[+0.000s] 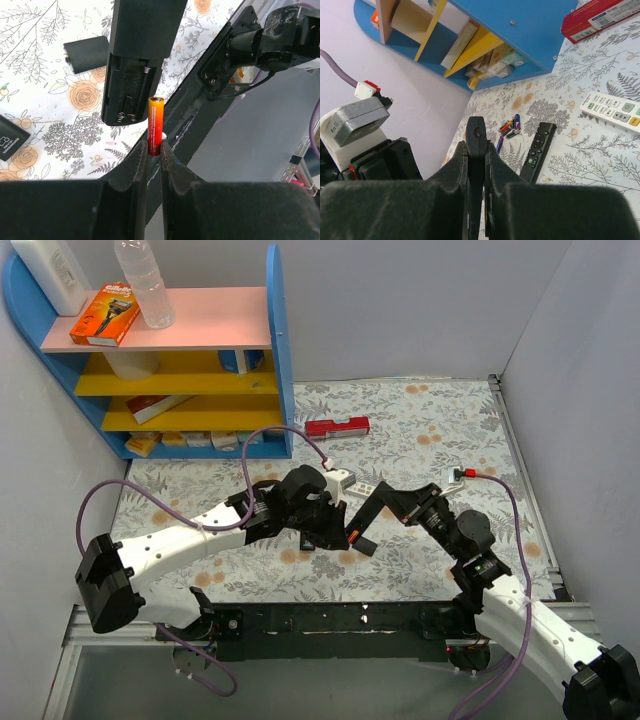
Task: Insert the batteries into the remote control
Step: Place the battery at the center of the board.
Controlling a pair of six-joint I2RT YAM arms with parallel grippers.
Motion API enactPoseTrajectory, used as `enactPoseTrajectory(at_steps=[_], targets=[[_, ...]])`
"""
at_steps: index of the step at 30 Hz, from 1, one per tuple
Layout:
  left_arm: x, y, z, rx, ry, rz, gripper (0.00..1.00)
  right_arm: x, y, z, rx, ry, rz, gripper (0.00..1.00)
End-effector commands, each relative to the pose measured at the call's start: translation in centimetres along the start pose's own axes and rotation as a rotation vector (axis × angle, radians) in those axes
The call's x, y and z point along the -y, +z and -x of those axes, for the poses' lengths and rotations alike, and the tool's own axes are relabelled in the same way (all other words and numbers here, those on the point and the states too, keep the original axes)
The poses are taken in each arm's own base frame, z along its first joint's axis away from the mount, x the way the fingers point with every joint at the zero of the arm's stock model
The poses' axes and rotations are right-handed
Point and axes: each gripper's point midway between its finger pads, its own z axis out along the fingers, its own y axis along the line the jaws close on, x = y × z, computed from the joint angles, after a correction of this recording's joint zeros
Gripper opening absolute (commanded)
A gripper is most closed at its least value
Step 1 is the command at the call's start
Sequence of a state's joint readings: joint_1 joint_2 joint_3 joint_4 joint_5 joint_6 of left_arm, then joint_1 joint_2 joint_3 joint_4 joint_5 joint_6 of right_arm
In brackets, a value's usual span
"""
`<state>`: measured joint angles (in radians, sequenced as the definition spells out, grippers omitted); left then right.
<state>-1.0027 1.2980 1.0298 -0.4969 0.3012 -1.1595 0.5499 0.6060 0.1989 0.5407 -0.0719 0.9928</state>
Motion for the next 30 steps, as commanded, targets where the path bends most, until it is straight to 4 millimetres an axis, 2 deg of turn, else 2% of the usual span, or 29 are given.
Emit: enactPoseTrajectory(at_steps=[1, 21, 24, 25, 30], targets=[[0.6, -1.0, 1.1, 0.015, 0.059, 0.017, 0.00, -2.2, 0.1, 1.0, 0.033, -0.011, 0.094, 0.01], [-0.2, -0.8, 1.3, -0.003, 0.056, 0.076, 0.00, -2.4, 0.1, 0.6, 0.013, -0.016, 0.112, 0.01], [-1.1, -0.9, 1.4, 0.019, 0.033, 0.124, 0.00, -1.5, 0.1, 0.8, 0.018, -0.039, 0.059, 0.01], [-1.4, -1.0, 1.4, 0.026, 0.022, 0.141, 0.00, -0.2, 0.1, 0.6, 0.011, -0.048, -0.003, 0.01], [-4.8, -0.4, 0.5, 0.036, -0.060, 0.301, 0.00, 2.4, -0.8, 1.2, 0.031, -0.155, -0.144, 0.01]])
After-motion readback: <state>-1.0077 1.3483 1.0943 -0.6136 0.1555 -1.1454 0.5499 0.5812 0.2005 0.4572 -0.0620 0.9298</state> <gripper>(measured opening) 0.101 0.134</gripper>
